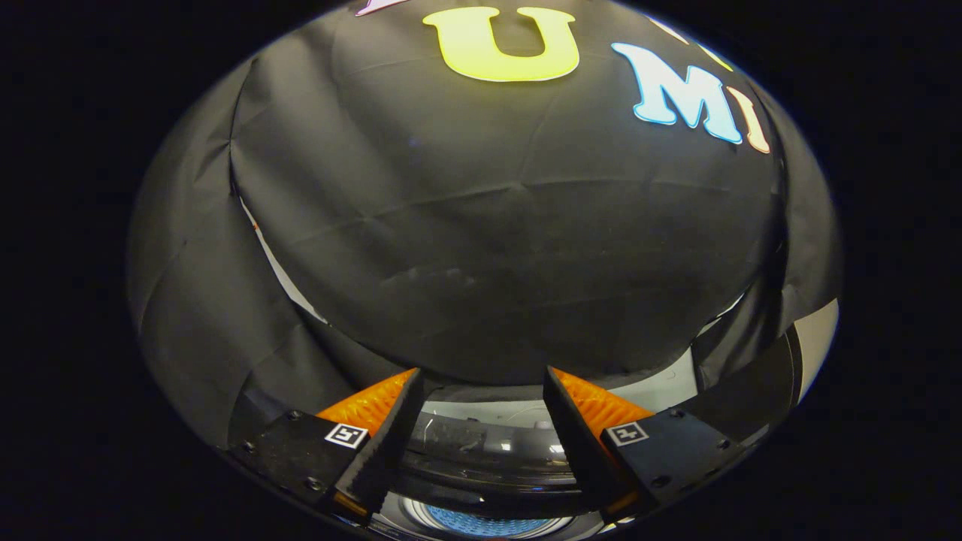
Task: Put the clothes into the washing machine and then close the washing machine lid.
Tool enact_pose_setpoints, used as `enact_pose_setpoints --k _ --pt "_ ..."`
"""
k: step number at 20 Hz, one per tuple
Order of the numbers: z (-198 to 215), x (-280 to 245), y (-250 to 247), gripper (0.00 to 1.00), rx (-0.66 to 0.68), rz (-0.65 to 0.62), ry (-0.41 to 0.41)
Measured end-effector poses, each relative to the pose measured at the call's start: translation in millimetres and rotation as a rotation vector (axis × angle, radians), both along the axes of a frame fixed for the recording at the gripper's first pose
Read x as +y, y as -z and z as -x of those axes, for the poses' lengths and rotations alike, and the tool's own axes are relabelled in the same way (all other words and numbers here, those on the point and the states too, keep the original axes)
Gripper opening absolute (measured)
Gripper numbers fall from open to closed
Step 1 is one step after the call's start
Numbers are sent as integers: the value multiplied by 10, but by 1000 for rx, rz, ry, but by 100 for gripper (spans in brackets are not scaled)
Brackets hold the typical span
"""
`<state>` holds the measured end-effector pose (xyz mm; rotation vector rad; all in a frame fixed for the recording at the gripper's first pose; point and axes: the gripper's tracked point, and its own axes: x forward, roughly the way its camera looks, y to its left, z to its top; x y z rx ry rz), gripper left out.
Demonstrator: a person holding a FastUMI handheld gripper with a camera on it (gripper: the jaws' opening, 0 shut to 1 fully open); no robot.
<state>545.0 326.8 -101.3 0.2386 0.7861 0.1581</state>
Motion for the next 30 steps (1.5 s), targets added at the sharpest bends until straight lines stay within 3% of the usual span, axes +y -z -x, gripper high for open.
enact_pose_setpoints --k 14,20,30 --pt "301 64 -77 99 -56 17 -9" --pt "470 80 -184 99 -170 33 10" --pt "675 98 -178 99 -252 56 45"
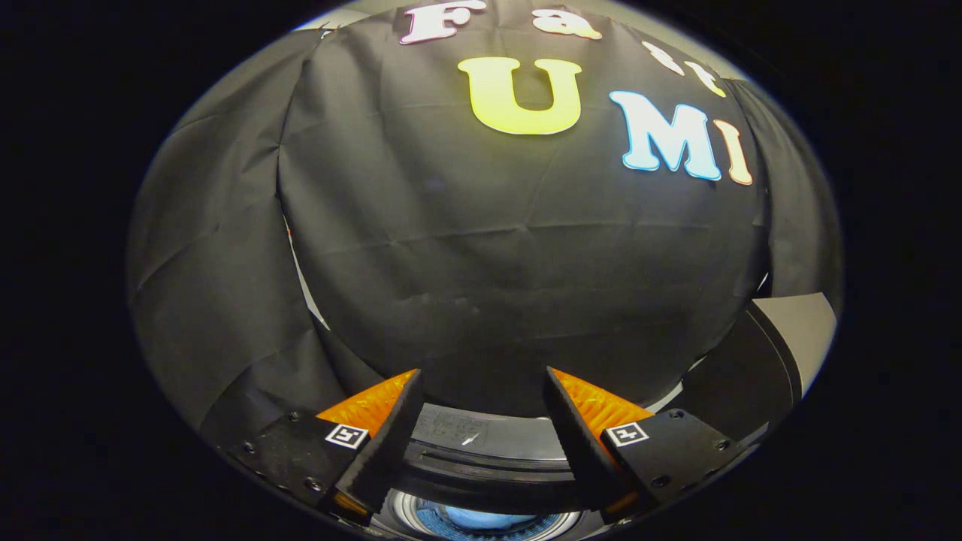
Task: Put the clothes into the washing machine and then close the washing machine lid.
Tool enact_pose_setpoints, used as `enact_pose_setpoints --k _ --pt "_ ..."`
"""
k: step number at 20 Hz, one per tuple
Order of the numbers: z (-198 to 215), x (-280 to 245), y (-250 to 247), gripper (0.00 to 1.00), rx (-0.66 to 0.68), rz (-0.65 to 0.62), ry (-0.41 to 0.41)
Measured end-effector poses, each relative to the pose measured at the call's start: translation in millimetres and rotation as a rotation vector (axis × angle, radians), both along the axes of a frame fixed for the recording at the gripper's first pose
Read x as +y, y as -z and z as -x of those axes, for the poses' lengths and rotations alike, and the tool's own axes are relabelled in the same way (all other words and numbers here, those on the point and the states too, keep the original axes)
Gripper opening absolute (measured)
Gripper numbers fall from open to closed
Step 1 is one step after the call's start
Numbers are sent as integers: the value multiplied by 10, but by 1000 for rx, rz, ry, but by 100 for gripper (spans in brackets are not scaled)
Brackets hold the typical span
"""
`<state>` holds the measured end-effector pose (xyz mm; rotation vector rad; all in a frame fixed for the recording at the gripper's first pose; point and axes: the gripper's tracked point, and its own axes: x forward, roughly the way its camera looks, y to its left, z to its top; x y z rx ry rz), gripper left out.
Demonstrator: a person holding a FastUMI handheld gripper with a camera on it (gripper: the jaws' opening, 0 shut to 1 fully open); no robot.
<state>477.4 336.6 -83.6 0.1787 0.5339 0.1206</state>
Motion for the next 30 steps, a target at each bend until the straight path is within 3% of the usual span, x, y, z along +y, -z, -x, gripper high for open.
enact_pose_setpoints --k 11,18,25,30 --pt "213 2 24 100 -63 11 36" --pt "349 33 226 100 -25 -8 69" --pt "1050 63 676 99 81 -43 147" --pt "1406 271 534 99 12 -3 56"
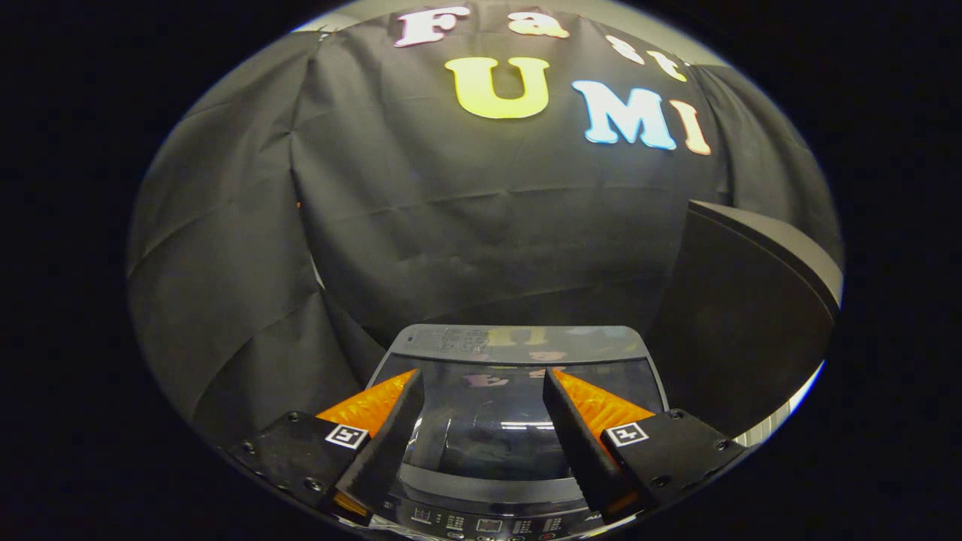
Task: Put the clothes into the washing machine and then close the washing machine lid.
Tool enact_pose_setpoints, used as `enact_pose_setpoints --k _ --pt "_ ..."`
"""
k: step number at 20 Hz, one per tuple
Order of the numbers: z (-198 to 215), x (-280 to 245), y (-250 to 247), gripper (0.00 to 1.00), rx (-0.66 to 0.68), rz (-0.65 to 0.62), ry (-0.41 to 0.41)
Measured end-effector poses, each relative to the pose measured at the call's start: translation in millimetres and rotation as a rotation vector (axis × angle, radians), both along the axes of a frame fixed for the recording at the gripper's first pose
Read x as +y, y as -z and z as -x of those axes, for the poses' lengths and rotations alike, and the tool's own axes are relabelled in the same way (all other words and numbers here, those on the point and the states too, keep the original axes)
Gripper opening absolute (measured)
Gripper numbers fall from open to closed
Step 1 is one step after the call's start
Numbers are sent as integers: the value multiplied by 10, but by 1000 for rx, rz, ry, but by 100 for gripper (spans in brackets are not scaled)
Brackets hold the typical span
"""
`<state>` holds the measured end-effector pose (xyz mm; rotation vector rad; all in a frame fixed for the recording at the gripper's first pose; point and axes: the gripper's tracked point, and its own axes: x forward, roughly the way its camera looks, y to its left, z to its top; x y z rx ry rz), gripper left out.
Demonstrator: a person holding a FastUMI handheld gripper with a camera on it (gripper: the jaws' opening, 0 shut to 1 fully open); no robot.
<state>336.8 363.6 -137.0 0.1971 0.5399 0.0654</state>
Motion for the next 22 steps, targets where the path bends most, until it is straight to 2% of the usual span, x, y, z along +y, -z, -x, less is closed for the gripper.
enact_pose_setpoints --k 6,11,17,22 --pt "412 -244 -365 99 -81 -34 14" --pt "699 -829 -1000 99 -221 -60 39" --pt "1210 -2151 -1641 98 -413 -34 95" --pt "1751 -3416 -1814 98 -510 32 123"
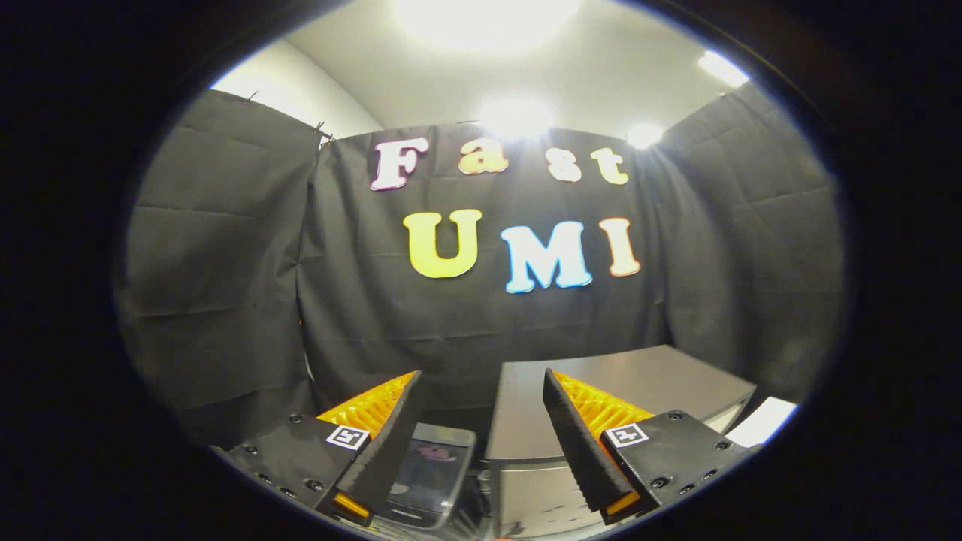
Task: Put the clothes into the washing machine and then close the washing machine lid.
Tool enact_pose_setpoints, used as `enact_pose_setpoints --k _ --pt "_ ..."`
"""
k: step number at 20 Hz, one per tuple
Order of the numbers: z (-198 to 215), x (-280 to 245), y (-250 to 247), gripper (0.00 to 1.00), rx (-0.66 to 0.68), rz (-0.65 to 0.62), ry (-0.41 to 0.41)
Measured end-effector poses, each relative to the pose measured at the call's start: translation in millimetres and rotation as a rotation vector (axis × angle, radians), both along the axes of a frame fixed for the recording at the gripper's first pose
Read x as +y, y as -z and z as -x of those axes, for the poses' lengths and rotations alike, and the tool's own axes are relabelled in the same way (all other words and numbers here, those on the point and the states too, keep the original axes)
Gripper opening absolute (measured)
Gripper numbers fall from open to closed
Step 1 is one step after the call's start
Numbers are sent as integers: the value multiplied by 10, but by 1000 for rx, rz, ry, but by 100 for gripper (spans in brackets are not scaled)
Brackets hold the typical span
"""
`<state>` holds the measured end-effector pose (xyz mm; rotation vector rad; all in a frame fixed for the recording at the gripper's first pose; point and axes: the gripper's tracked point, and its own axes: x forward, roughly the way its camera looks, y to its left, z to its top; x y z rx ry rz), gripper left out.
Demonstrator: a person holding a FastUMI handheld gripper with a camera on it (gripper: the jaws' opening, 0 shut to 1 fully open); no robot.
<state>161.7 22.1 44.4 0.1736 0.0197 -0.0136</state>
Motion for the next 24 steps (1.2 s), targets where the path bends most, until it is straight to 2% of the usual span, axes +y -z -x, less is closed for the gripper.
enact_pose_setpoints --k 4,8,12,19,24 --pt "525 -1086 -123 98 -64 50 80" --pt "941 -1937 5 98 -40 26 153" --pt "1356 -2523 59 98 -41 74 207" --pt "1902 -2699 127 98 -39 112 239" --pt "2000 -2617 146 98 -27 121 234"
